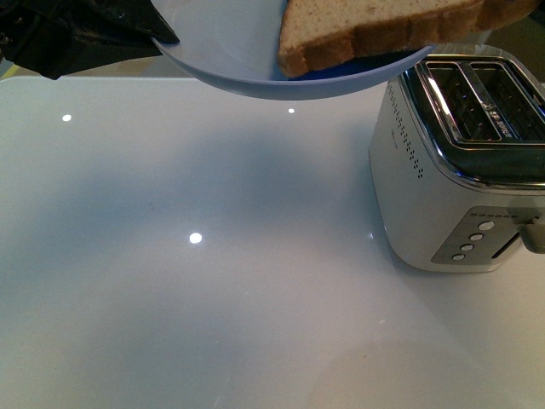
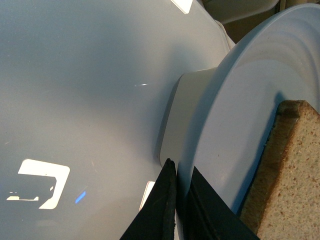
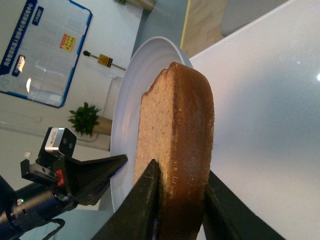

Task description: Left arm holds plate, right arm toasts bread

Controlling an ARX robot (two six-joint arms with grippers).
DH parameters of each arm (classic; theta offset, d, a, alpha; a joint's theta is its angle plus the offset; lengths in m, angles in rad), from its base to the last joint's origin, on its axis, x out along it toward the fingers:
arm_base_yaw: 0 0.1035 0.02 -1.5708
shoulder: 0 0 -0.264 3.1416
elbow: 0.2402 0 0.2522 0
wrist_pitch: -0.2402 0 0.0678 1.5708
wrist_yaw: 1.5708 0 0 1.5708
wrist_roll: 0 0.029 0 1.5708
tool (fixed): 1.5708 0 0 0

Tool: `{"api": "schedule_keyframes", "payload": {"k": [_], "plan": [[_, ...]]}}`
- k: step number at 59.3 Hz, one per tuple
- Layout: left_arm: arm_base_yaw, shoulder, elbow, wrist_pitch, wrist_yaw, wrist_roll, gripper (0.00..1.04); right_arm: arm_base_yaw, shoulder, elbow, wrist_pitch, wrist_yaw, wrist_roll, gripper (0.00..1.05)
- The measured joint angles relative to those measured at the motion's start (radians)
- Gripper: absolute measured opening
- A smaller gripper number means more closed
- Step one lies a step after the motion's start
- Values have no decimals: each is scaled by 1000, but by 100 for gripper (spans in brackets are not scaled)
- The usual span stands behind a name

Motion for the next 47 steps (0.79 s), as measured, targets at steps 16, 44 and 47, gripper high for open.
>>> {"api": "schedule_keyframes", "payload": {"k": [16,44,47], "plan": [[0,0,0,0,7,-2,3,-55,-38,10,37,-37,55,3],[-2,0,-18,8,4,-2,3,-215,-108,408,-379,292,-359,3],[-3,0,-19,8,4,-2,3,-206,-87,450,-449,321,-470,3]]}}
